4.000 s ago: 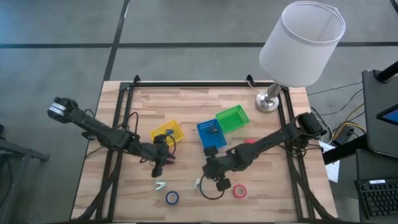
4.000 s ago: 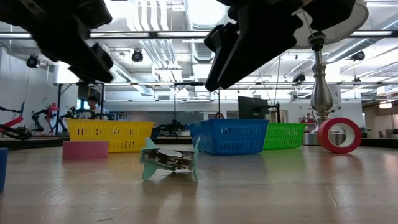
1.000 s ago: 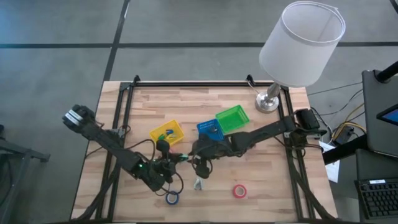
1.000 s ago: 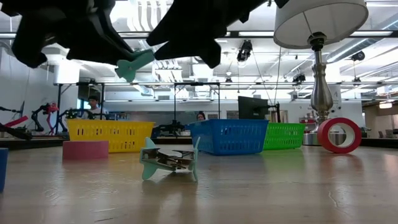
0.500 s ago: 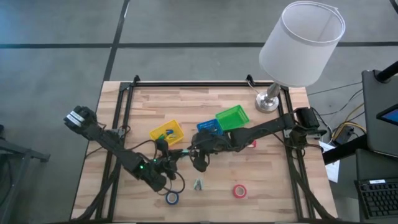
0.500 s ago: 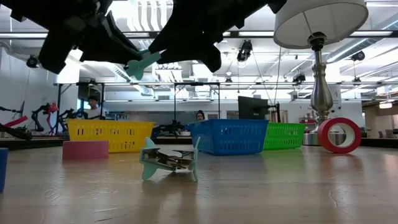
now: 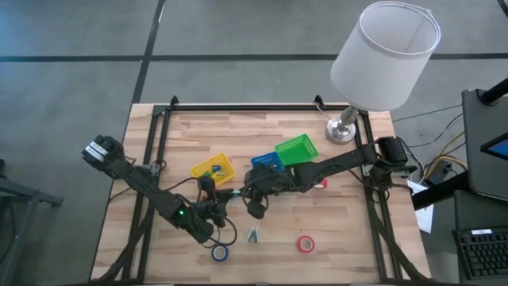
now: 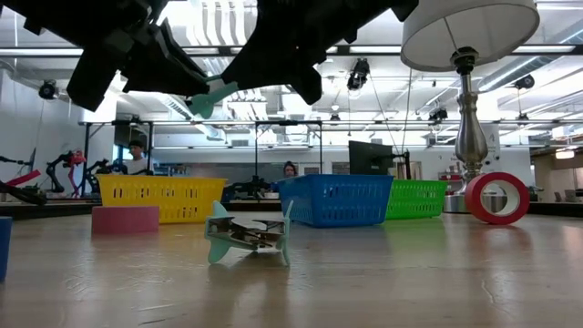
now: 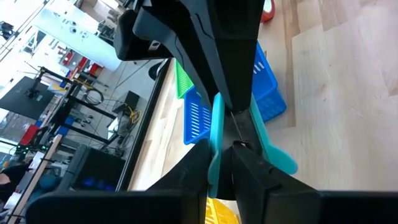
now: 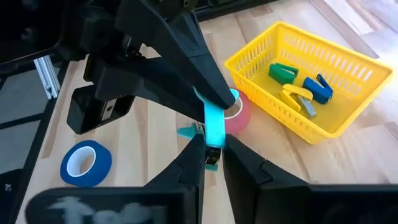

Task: Pick and place Stapler, Stapler remover, tape
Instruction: Put the left blue staple remover into the blue bin

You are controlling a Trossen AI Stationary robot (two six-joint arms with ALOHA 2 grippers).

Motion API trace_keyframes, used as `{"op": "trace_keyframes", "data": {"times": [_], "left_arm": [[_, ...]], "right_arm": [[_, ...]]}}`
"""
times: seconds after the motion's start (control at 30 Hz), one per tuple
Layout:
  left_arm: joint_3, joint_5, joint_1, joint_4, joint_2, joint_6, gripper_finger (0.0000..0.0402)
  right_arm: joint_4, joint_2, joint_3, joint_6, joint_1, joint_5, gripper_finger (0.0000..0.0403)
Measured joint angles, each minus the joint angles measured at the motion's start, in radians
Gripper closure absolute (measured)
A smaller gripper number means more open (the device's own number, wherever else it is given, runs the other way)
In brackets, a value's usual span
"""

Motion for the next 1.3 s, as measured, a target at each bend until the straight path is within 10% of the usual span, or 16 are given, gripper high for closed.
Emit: {"op": "trace_keyframes", "data": {"times": [1.3], "left_arm": [[-0.042,0.062,0.002,0.001,-0.003,-0.120,0.0282]], "right_arm": [[-0.477,-0.128,0.011,-0.096,-0.002,0.081,0.0369]]}}
